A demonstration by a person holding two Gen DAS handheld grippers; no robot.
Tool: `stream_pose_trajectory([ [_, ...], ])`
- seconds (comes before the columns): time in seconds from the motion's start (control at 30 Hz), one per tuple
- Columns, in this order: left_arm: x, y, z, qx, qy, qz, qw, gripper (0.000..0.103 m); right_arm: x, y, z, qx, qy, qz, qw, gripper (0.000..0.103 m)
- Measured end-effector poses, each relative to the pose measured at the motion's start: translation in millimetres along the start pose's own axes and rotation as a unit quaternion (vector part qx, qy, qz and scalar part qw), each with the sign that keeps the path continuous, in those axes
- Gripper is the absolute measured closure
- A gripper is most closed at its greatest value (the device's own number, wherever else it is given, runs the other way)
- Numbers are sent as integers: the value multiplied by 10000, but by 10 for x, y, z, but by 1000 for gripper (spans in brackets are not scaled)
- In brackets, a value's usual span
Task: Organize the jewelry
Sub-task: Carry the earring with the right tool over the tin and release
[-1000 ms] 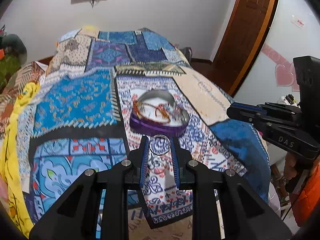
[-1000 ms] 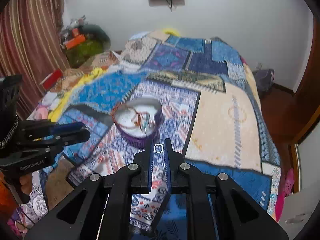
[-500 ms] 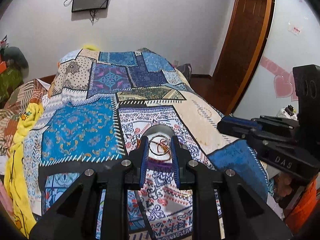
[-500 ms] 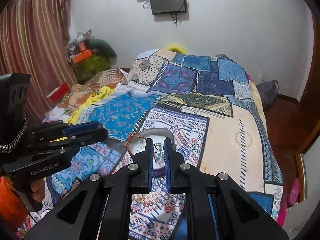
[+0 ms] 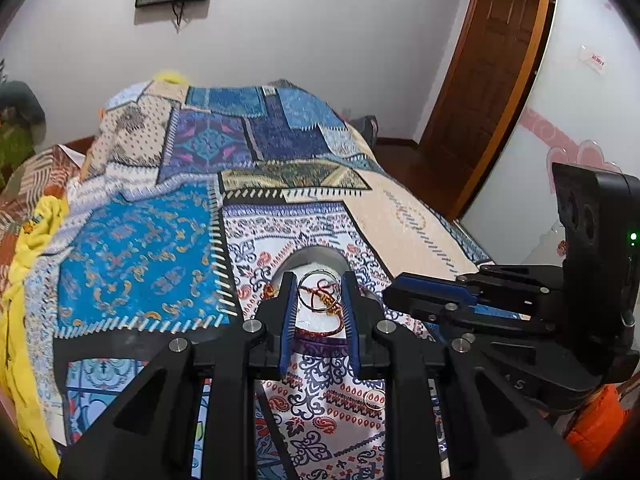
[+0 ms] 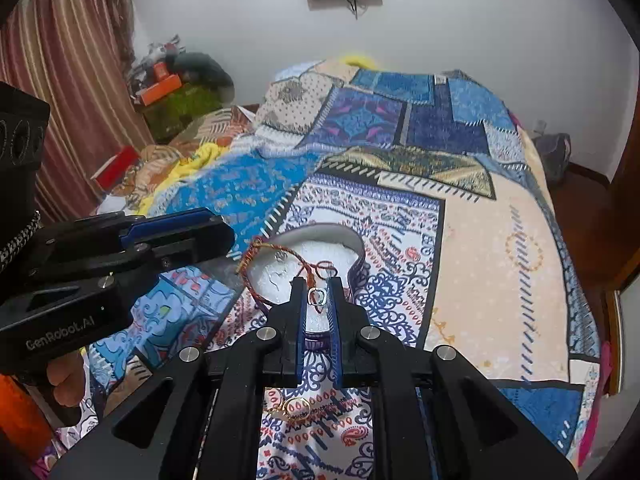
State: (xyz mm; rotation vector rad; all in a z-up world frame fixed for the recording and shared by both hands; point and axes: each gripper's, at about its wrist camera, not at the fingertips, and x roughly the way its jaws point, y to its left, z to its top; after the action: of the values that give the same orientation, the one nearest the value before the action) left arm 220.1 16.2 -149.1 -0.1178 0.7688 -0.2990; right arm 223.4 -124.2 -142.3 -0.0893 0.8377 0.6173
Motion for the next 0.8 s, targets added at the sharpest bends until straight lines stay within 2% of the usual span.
stream_pose_trajectory([
  [0.43, 365, 94, -63, -117, 442, -164, 9988, 82, 232, 7, -17, -146, 356, 75, 9992, 94],
  [0.8, 412, 125, -59, -175, 497, -211, 9984, 82, 307, -9, 1, -199, 443, 63, 9988, 94],
])
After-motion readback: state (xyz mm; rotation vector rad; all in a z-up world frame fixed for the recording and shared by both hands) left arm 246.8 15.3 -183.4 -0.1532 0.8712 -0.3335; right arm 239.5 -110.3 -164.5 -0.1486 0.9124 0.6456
